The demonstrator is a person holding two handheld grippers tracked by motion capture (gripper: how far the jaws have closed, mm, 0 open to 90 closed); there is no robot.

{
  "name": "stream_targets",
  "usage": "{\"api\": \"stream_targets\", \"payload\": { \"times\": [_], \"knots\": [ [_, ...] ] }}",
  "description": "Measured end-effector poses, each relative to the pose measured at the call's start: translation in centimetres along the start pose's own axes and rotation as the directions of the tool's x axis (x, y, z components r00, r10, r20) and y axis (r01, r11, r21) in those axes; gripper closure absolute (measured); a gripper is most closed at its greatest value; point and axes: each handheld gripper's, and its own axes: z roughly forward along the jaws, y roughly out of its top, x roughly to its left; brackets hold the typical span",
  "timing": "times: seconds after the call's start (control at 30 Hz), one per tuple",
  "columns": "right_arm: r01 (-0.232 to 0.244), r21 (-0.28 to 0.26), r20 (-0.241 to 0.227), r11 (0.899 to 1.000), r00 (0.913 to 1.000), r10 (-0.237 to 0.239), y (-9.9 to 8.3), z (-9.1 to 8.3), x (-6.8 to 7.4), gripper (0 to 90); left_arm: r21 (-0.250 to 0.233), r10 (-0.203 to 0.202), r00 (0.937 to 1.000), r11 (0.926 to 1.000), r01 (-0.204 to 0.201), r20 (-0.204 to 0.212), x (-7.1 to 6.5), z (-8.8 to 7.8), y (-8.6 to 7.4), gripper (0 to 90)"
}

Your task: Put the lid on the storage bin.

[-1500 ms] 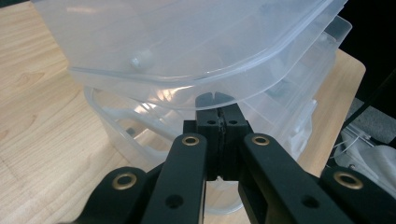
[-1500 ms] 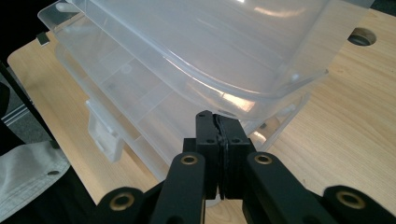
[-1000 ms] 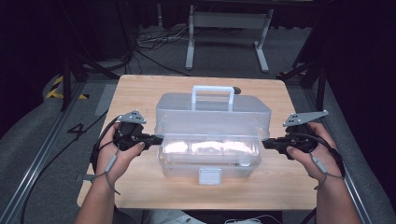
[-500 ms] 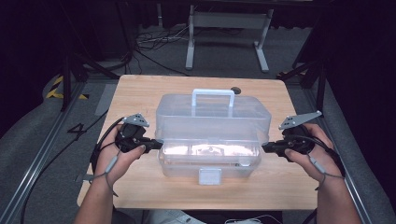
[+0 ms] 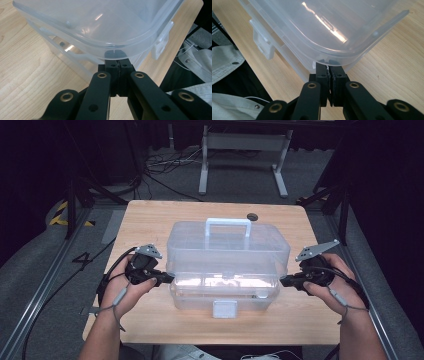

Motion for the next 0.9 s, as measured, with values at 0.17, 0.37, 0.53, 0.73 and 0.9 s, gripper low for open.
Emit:
{"api": "stream_targets", "payload": {
  "times": [0.17,0.37,0.53,0.73,0.9],
  "knots": [
    [0.003,0.016,-0.004,1.000,1.0000,-0.003,-0.03,0.14,-0.01,87.1,0.018,0.000,1.0000,0.9998,0.000,0.003,-0.02,0.11,-0.02,89.8],
    [0.006,0.037,-0.009,0.999,0.9999,-0.006,-0.04,0.40,0.00,87.0,0.039,0.008,1.0000,0.9992,-0.008,0.003,-0.07,0.19,-0.02,89.8],
    [0.014,0.049,-0.012,0.999,0.9998,-0.013,-0.05,0.63,-0.02,87.0,0.056,0.014,0.9999,0.9983,-0.014,0.004,-0.09,0.23,-0.02,89.8],
    [0.020,0.069,-0.018,0.997,0.9997,-0.019,-0.07,0.91,-0.05,86.9,0.069,0.019,0.9998,0.9974,-0.019,0.004,-0.09,0.24,-0.07,89.8],
    [0.021,0.082,-0.016,0.996,0.9997,-0.020,-0.12,0.99,-0.06,86.7,0.089,0.024,0.9997,0.9958,-0.024,0.006,-0.06,0.34,-0.16,89.8]
  ]
}}
